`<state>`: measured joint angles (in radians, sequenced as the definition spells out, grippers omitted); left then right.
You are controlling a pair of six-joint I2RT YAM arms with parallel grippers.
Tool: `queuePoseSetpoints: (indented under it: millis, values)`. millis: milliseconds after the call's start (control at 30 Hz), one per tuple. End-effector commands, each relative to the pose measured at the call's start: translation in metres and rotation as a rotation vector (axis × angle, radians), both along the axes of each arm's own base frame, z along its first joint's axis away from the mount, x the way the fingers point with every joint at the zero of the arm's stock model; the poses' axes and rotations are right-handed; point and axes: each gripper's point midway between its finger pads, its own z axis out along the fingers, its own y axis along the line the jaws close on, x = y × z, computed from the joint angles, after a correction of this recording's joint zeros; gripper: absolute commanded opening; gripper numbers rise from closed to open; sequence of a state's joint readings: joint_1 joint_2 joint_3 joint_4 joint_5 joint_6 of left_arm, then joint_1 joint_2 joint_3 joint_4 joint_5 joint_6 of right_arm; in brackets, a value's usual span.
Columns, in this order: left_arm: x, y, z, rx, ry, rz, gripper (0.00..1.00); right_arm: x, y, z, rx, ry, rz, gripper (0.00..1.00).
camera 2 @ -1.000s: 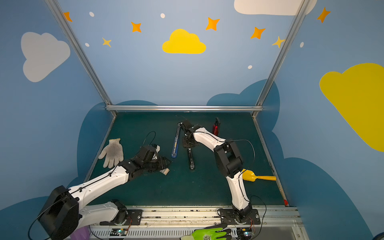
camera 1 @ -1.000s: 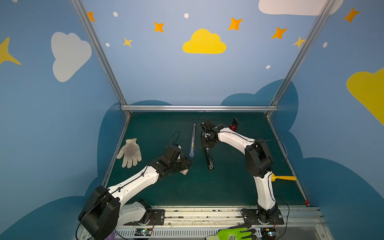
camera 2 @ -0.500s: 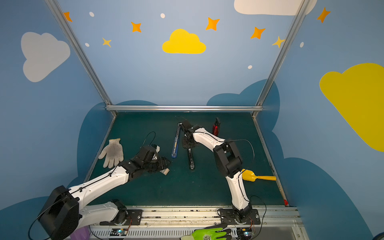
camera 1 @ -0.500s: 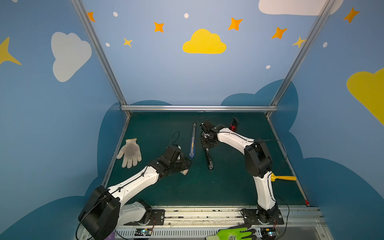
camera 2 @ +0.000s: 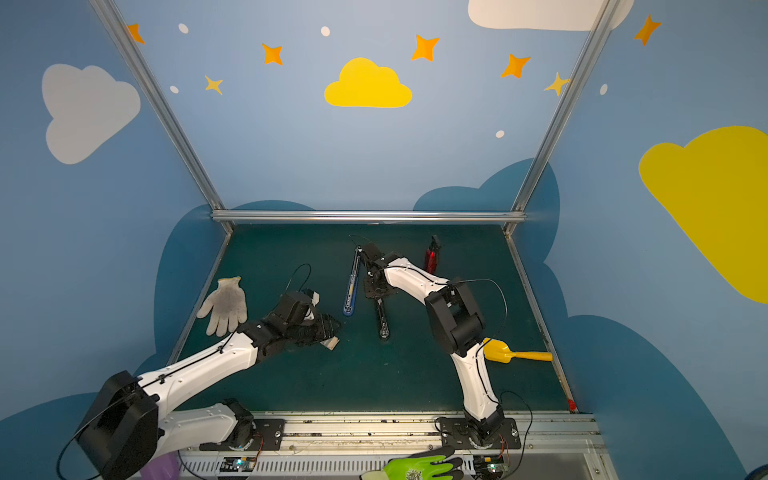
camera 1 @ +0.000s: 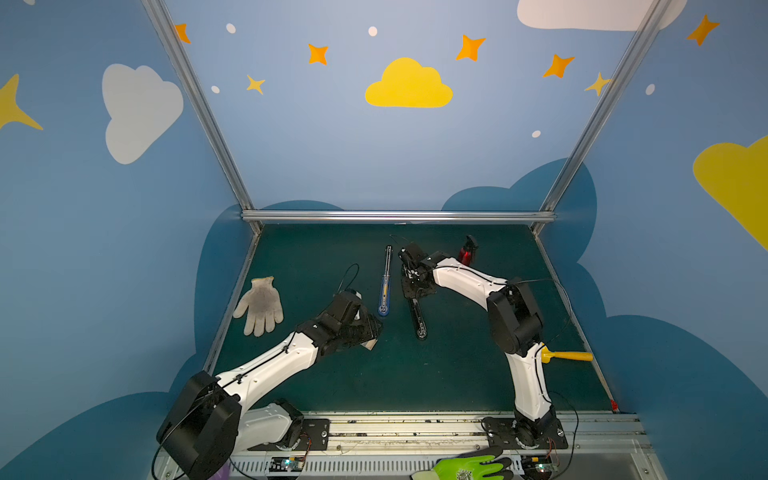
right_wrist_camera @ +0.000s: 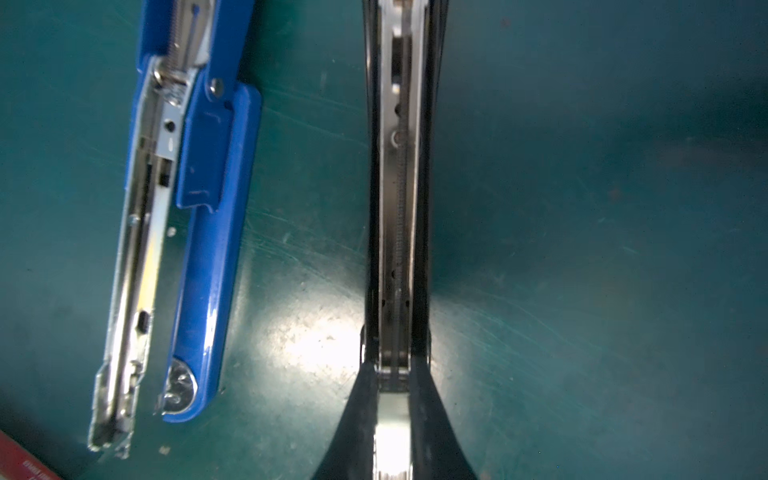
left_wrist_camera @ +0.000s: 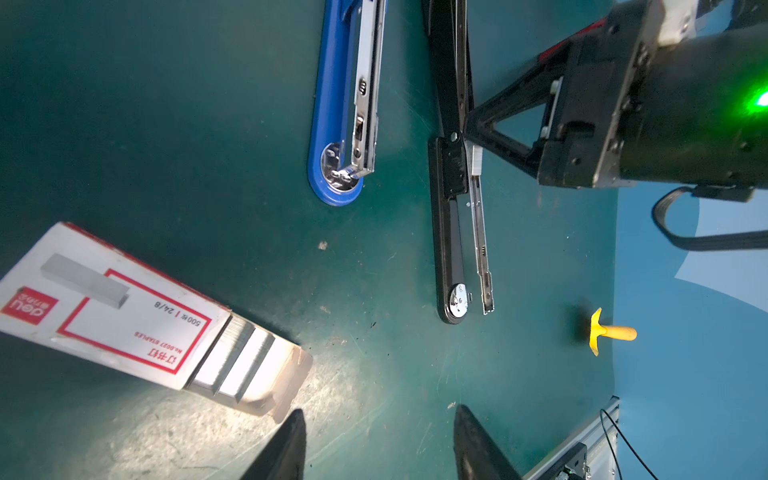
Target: Load the staples into the stapler
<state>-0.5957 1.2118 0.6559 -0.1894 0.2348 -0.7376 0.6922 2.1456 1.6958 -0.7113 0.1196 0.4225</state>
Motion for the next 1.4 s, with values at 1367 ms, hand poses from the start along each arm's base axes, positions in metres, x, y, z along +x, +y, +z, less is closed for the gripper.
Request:
queuePoseSetpoints:
  millis: [1367]
  values:
    - [0.002,0.000,-0.001,-0.010,-0.001,0.007,0.56,-0.043,-0.021,0.019,-0.042,-0.021,0.009,0.25]
